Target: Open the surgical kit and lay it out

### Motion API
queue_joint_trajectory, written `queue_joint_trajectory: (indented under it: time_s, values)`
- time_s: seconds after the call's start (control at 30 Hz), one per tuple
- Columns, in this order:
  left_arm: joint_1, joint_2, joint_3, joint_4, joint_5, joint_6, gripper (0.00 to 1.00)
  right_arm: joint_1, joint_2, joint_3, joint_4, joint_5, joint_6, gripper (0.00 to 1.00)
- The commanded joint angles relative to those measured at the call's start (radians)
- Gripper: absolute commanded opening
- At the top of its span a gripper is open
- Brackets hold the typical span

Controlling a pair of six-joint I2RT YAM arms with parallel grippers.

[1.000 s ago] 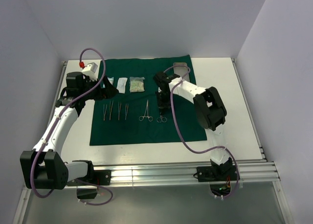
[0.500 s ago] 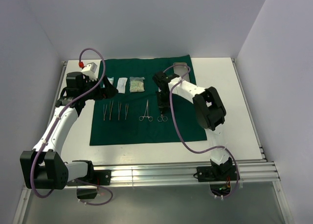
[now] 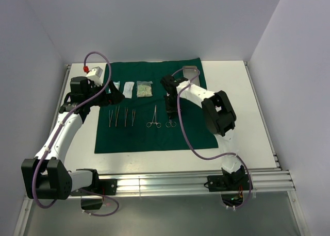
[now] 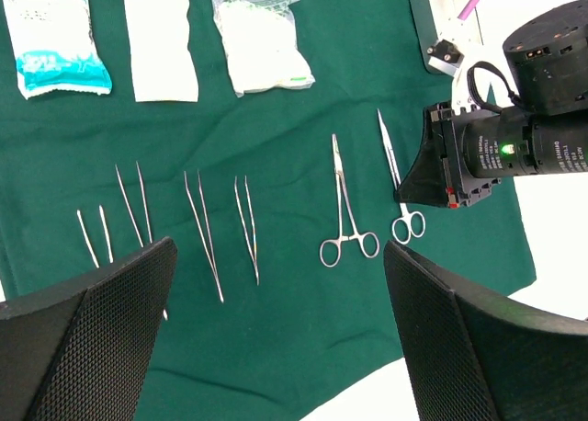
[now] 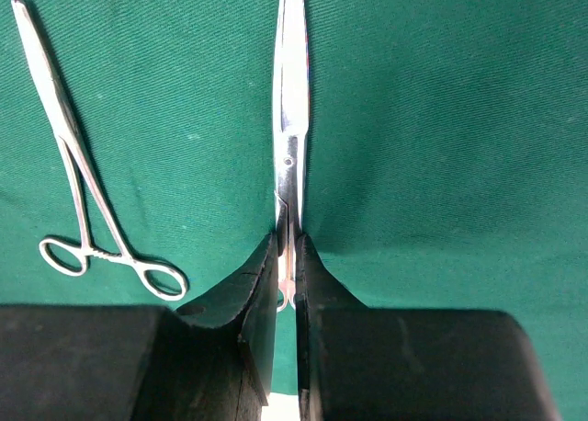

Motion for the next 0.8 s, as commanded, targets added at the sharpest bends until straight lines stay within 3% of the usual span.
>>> queue_joint_trajectory:
  time_s: [0.0, 0.17, 0.37, 0.47, 0.6, 0.67, 0.77]
  values:
    - [-0.004, -0.003, -0.005, 0.032, -0.011, 0.000, 0.99, -0.013, 0.009, 0.048, -0.009, 0.020, 0.005, 0.00]
    - [-0.004, -0.004, -0.007, 0.026, -0.023, 0.007, 0.99, -0.013, 0.000, 0.042, -0.008, 0.005, -0.006, 0.16]
    - [-0.004, 0.005, 0.015, 0.011, -0.026, 0.041, 0.99, -0.014, -0.066, 0.040, -0.006, -0.006, -0.017, 0.62]
    - [-0.004, 0.015, 0.038, 0.002, -0.031, 0.079, 0.99, -0.025, -0.138, 0.048, 0.005, 0.002, -0.043, 0.72]
    - [-0.004, 0.022, 0.085, -0.017, -0.034, 0.136, 0.99, -0.054, -0.271, 0.011, 0.084, 0.029, -0.084, 0.97]
    - [-0.004, 0.022, 0.108, -0.018, -0.060, 0.147, 0.99, -0.078, -0.363, -0.023, 0.139, 0.037, -0.108, 1.00]
    - [-0.004, 0.029, 0.151, -0.017, -0.221, 0.060, 0.99, -0.115, -0.490, -0.130, 0.225, 0.049, -0.158, 1.00]
